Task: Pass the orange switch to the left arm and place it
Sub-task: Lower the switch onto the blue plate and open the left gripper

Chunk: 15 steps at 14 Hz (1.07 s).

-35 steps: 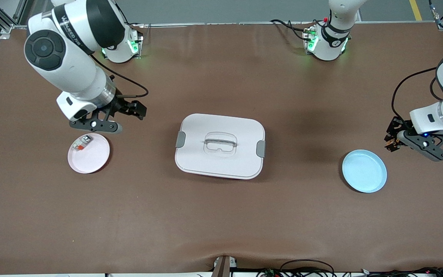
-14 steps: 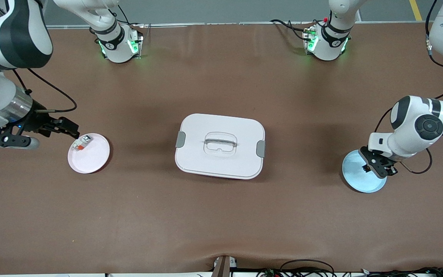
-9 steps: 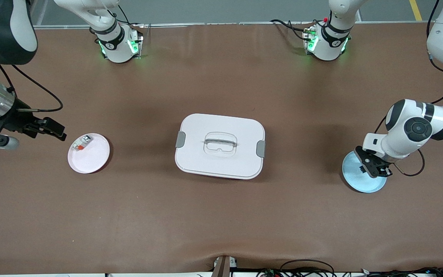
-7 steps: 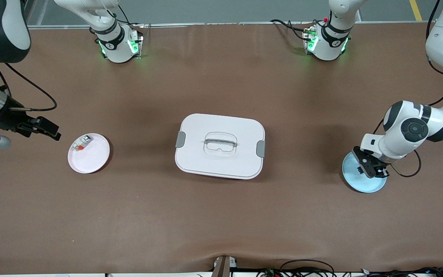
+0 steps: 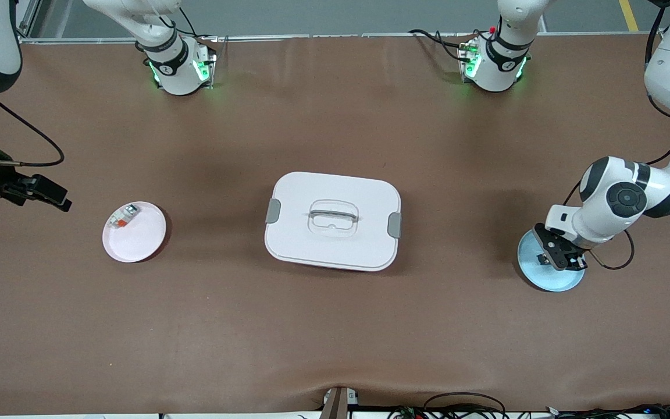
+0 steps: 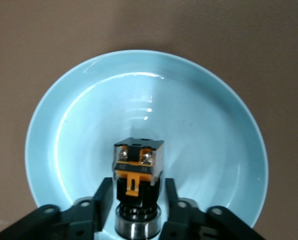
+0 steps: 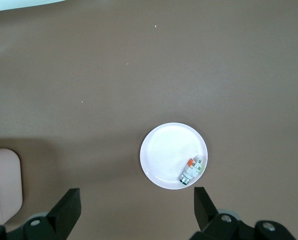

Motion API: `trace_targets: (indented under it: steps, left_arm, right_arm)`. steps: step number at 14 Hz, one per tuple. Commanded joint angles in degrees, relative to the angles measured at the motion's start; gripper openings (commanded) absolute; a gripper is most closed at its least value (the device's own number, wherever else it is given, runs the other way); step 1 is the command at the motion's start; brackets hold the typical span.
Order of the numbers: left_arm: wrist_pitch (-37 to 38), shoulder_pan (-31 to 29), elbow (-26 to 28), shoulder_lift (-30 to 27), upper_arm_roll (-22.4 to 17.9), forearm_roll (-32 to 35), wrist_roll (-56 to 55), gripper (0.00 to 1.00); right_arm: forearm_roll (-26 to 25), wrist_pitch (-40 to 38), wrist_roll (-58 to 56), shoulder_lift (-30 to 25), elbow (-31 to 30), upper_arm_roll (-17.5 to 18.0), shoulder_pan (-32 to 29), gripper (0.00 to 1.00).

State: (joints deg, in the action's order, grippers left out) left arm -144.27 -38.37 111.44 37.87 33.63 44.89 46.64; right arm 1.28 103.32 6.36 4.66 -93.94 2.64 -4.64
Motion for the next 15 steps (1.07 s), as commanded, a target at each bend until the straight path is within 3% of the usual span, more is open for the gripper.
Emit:
trace_targets:
  steps: [1, 5, 7, 11, 15]
  left_arm:
    - [0.73, -0.65, -1.22, -2.09, 1.35, -3.38, -0.15, 1.00]
    - [6.78, -0.48, -5.34, -4.21, 3.19, -14.37, -1.19, 1.00]
    - [9.52, -0.74, -7.02, -5.78, 4.17, -16.41, -6.10, 1.00]
    - [13.48, -0.65, -9.39, -9.65, 6.62, -21.32, -20.68, 1.00]
    - [23.03, -0.65, -16.76, -10.89, 10.57, -23.27, -35.80, 1.00]
  right_arm:
    - [-1.11, -3.38, -0.12, -0.62, 1.64, 1.50, -0.90, 1.00]
    - [-1.11, -4.36, 0.14, -0.62, 2.62, 1.50, -0.19, 1.00]
    - [-1.10, -4.45, 0.23, -0.62, 2.62, 1.50, 0.85, 1.00]
    - [-1.11, -4.53, 0.32, -0.62, 2.62, 1.50, 1.04, 1.00]
    - [-1.11, -4.71, 0.41, -0.62, 2.62, 1.50, 1.74, 1.00]
